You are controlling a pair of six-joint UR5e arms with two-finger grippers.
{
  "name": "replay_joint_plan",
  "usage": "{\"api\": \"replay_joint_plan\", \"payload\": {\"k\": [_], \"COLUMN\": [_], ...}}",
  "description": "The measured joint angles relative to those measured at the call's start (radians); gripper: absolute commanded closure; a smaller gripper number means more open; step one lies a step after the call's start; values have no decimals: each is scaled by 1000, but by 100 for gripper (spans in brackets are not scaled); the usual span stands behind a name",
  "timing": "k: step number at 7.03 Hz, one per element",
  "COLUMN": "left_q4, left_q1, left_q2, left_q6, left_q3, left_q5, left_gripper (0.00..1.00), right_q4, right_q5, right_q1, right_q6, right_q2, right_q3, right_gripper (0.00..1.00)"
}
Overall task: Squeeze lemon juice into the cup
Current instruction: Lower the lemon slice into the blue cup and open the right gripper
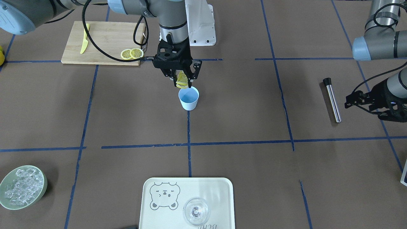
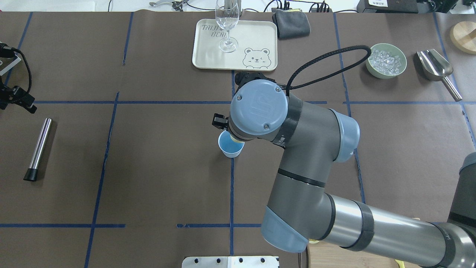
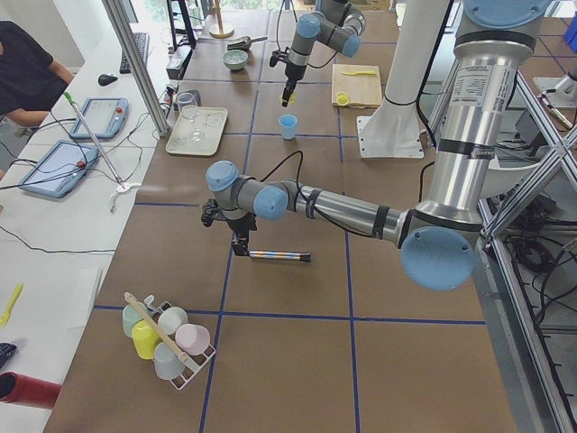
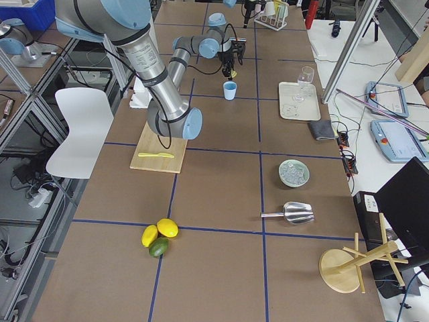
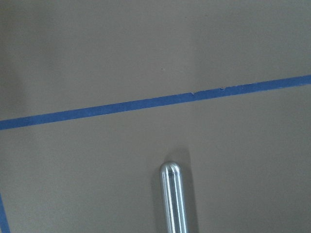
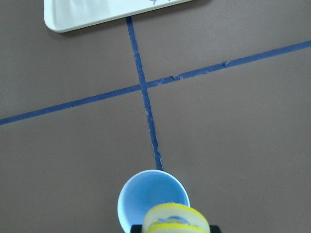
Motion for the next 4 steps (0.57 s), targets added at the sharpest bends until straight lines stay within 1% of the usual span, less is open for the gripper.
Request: {"api": "replay_joint_plan", "payload": {"k": [1, 2, 4], "left_q4": [-11, -33, -54], "left_q1": [5, 14, 24], "left_q2": [-1, -1, -1], "left_q6": [-1, -3, -9], "left_q3": [14, 33, 53], "left_q5": [5, 7, 8], "left_gripper": [0, 0, 0], "right_q4": [76, 122, 138], "right_q5": [0, 2, 23], "right_q1": [2, 2, 3], "right_q6": [-1, -1, -2], "right_q2": [15, 24, 28], "right_q3": [-71, -114, -133], "right_gripper": [45, 45, 45]}}
